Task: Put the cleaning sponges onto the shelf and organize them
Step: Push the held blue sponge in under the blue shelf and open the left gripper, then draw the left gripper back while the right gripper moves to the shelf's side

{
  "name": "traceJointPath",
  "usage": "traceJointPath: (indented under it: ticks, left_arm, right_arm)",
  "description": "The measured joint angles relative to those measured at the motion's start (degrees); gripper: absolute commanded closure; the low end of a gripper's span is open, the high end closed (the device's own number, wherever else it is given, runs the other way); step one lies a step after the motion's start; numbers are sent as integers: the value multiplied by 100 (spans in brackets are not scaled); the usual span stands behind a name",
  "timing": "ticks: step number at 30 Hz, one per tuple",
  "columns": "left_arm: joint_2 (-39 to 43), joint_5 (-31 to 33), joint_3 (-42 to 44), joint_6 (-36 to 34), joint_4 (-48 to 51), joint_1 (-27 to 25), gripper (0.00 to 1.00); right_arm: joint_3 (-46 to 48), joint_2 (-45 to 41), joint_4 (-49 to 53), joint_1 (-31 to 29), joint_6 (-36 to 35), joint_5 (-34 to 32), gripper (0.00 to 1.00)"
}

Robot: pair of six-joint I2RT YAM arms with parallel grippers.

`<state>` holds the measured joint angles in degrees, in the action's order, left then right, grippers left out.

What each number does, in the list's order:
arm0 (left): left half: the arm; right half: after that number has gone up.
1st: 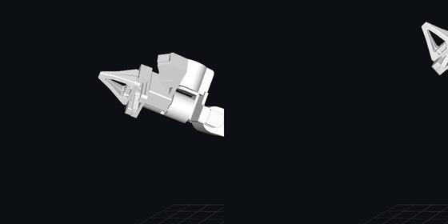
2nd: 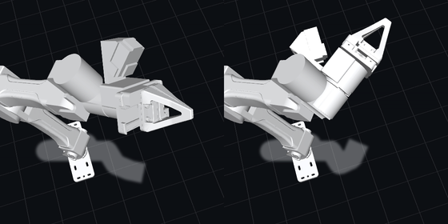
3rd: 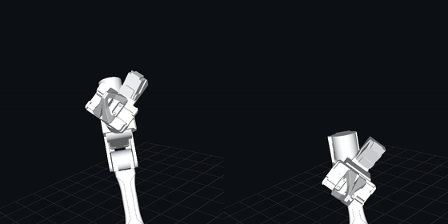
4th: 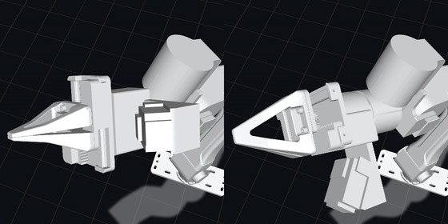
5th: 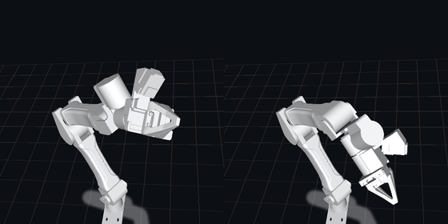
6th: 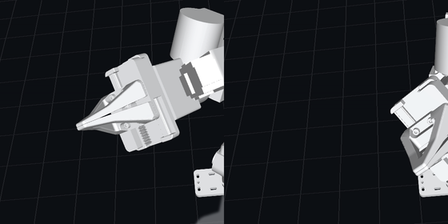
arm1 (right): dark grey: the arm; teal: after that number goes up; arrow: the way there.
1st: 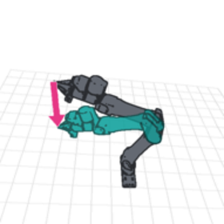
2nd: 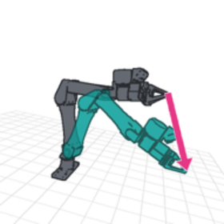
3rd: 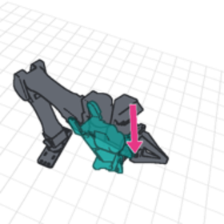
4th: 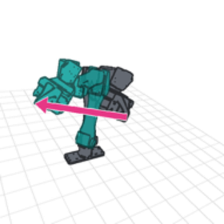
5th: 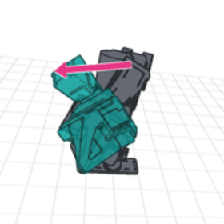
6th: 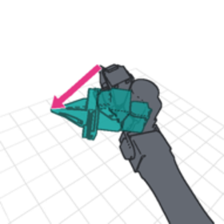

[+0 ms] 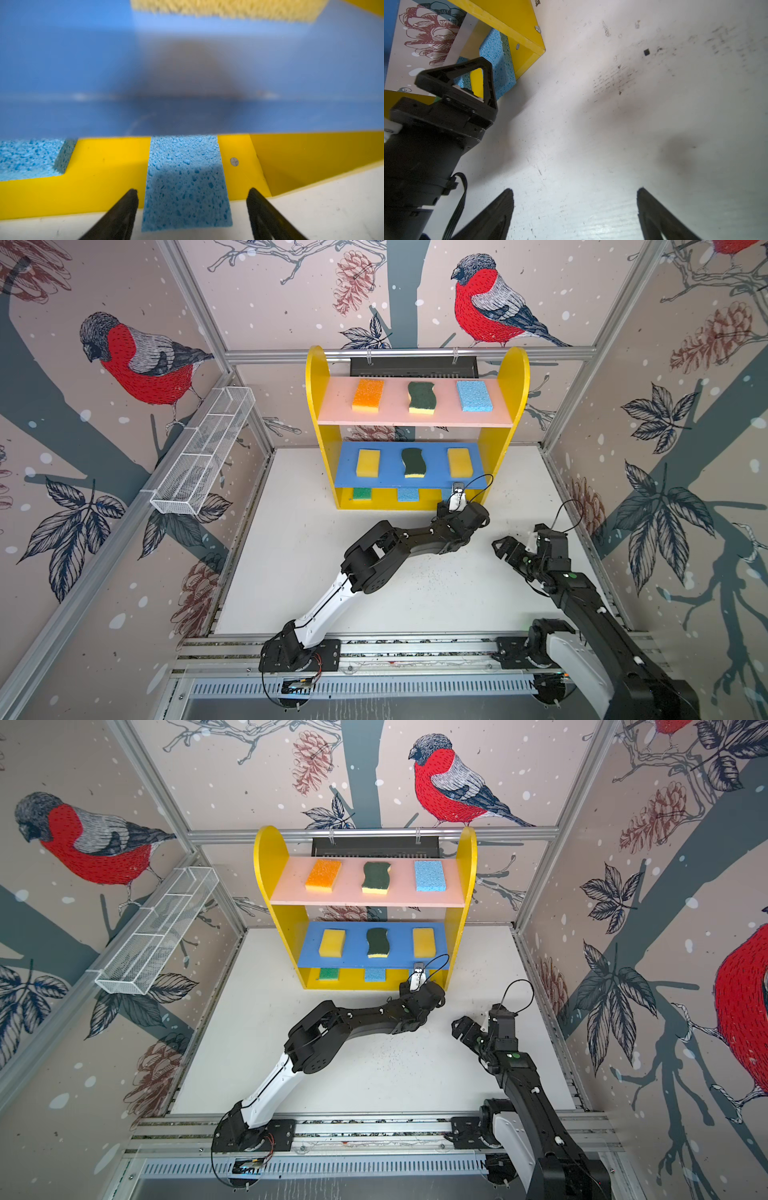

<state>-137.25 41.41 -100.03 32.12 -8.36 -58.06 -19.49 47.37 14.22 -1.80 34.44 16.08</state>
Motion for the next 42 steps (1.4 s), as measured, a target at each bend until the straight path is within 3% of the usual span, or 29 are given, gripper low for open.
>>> traceJointPath:
  ticks: [10, 14, 16, 20, 28, 42]
  left_arm:
    - [1202, -216, 1255, -101, -564, -103, 16]
    - [1832, -269, 1897, -98, -647, -131, 21]
    - [2201, -293, 2262, -85, -680, -133, 25]
    - [3008, -352, 2951, -33, -553, -129, 32]
    - [4360, -328, 3991, 258, 223, -129, 47]
    - [6146, -203, 5224, 555, 1113, 146, 48]
  right_arm:
    - [-22, -52, -24, -138, 2, 208, 9]
    - [-31, 4, -120, -590, 98, 201, 18]
    - [-46, 90, -232, -909, 221, 186, 27]
    - [-76, 400, -662, -1502, 632, 81, 59]
    - [195, 1209, -2028, -2015, 1576, 90, 95]
    - [435, 2868, -4625, -2621, 2865, -267, 99]
